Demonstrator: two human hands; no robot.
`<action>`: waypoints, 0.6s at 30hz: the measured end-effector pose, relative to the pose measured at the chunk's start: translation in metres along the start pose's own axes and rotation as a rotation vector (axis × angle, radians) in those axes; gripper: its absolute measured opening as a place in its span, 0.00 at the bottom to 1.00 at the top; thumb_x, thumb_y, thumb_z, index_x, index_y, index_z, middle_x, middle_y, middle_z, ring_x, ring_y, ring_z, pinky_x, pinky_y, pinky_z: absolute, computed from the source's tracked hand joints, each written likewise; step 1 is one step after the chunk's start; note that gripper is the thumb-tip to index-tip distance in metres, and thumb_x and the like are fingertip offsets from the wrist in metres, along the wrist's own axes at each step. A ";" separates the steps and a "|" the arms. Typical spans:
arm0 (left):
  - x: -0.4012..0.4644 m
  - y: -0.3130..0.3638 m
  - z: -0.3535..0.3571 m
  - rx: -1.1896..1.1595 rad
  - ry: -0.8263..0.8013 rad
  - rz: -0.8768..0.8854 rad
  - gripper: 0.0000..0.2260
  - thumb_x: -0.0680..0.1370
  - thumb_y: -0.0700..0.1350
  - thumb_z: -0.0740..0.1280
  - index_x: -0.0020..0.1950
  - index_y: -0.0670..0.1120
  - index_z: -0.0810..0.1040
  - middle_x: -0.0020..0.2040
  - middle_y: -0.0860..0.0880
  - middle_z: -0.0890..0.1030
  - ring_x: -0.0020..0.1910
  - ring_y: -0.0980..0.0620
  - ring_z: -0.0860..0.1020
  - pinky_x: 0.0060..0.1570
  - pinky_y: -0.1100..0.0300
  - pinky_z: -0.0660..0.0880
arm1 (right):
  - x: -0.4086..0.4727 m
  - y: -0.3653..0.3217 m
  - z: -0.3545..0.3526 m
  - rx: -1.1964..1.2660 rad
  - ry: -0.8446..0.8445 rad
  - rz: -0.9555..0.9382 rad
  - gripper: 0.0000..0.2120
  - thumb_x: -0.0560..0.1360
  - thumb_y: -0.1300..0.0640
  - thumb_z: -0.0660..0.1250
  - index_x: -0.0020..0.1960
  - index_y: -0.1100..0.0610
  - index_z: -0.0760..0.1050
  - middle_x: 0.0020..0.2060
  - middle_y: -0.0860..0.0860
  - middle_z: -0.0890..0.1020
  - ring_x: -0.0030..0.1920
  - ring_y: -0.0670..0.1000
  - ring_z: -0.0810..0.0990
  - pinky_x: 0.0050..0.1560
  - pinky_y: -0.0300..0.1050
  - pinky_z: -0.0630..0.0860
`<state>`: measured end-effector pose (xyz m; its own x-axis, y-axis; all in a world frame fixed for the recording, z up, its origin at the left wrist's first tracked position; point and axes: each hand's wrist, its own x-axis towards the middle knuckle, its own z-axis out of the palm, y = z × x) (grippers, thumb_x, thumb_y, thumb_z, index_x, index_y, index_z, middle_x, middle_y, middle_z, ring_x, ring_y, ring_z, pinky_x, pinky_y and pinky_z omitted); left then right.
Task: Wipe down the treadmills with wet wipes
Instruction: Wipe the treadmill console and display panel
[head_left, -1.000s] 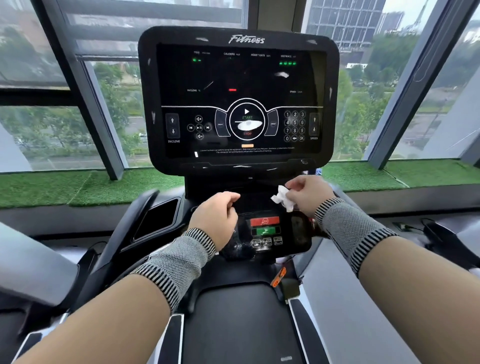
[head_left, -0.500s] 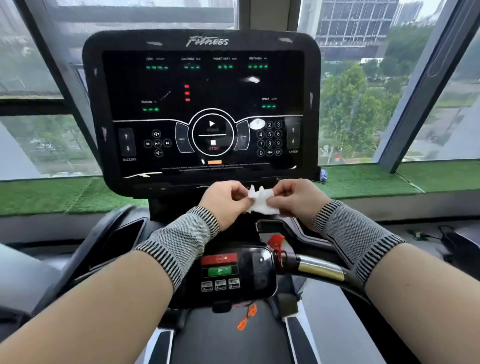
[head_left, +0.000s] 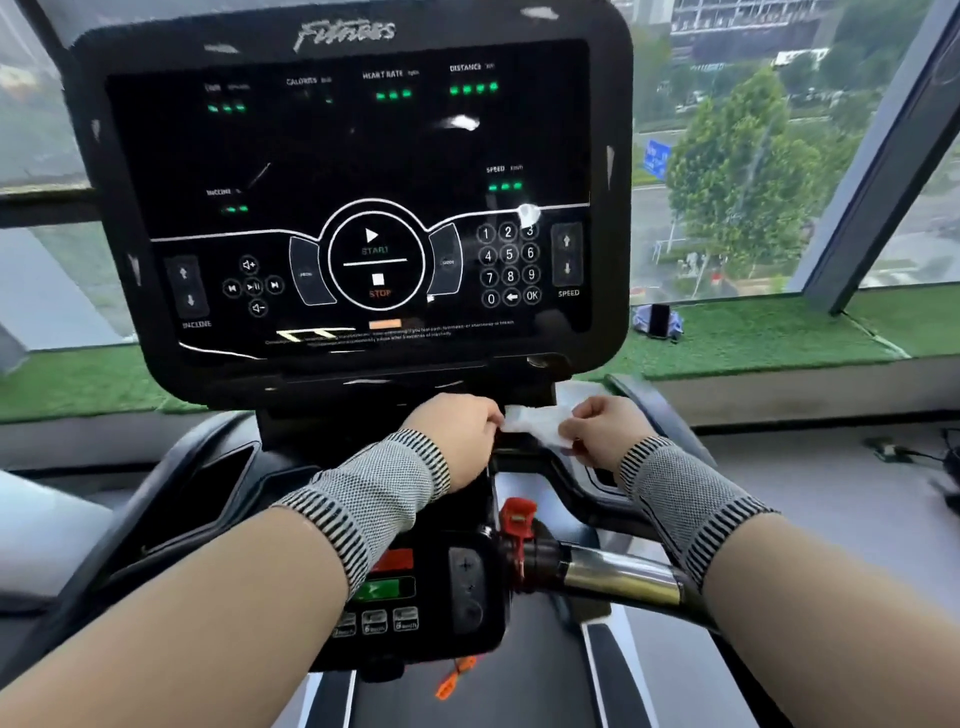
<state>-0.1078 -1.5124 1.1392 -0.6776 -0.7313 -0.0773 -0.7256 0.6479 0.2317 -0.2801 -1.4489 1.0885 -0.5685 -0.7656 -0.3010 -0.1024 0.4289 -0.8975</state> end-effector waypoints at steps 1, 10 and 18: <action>0.003 0.002 0.003 0.066 -0.056 0.051 0.16 0.81 0.45 0.55 0.64 0.51 0.77 0.62 0.51 0.78 0.62 0.49 0.75 0.64 0.55 0.70 | 0.005 0.004 0.003 -0.063 0.027 0.010 0.12 0.69 0.66 0.70 0.34 0.55 0.69 0.31 0.55 0.77 0.33 0.55 0.79 0.27 0.40 0.72; 0.034 0.011 0.035 0.294 -0.435 0.170 0.21 0.81 0.51 0.53 0.75 0.50 0.61 0.76 0.55 0.56 0.76 0.49 0.51 0.69 0.40 0.57 | 0.009 0.014 0.009 -0.673 0.269 -0.436 0.06 0.70 0.61 0.70 0.47 0.57 0.75 0.45 0.52 0.75 0.46 0.54 0.75 0.49 0.44 0.72; 0.036 -0.002 0.035 0.228 -0.460 0.087 0.23 0.81 0.50 0.53 0.77 0.52 0.59 0.79 0.55 0.51 0.77 0.49 0.47 0.71 0.39 0.52 | 0.023 0.029 0.021 -0.988 -0.037 -0.631 0.13 0.78 0.62 0.58 0.58 0.57 0.78 0.59 0.52 0.78 0.62 0.52 0.73 0.64 0.39 0.63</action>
<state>-0.1349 -1.5327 1.1023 -0.6816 -0.5369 -0.4972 -0.6372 0.7695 0.0427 -0.2791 -1.4638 1.0484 -0.1676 -0.9823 0.0842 -0.9564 0.1413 -0.2557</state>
